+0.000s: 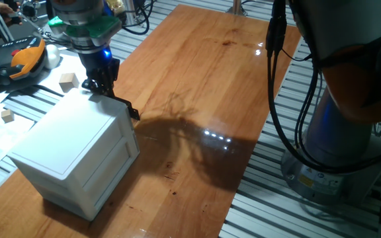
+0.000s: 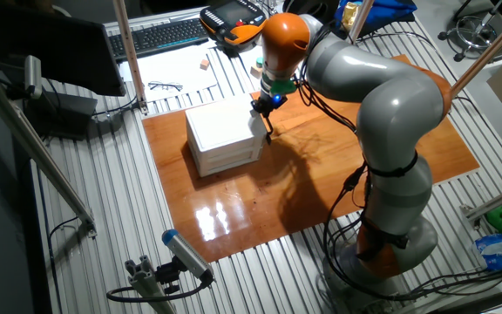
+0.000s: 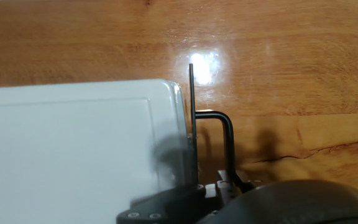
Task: Put things in the drawer
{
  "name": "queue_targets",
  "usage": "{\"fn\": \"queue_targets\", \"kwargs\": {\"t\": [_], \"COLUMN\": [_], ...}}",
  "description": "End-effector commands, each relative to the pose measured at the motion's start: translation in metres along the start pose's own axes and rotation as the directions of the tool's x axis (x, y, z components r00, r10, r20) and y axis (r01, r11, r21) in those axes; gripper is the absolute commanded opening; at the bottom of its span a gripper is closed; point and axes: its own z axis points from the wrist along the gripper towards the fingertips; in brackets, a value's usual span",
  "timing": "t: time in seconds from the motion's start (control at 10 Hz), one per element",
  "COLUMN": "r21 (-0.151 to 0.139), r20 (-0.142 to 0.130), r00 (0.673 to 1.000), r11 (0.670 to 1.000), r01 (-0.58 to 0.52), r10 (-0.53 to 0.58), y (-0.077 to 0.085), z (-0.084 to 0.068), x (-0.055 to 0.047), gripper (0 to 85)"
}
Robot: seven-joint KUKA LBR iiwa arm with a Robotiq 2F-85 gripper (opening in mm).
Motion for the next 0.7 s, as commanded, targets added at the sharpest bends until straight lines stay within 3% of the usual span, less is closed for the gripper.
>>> {"fn": "queue_targets", "kwargs": {"t": [0.0,0.5,0.6], "r21": [0.0,-0.017,-0.02], "r20": [-0.002,-0.004,-0.001], "r00": [1.0,1.0,0.999], "r11": [1.0,1.0,0.999], "r01": [-0.002,-0.026,-0.037], "r10": [0.002,0.026,0.037], "y": [0.001,0.0029,0.0031], "z": [-0.0002,0.0014,0.0015], "x": [-0.0001,-0.0004,-0.0002], "gripper": [0.0,0.0,17.0]}}
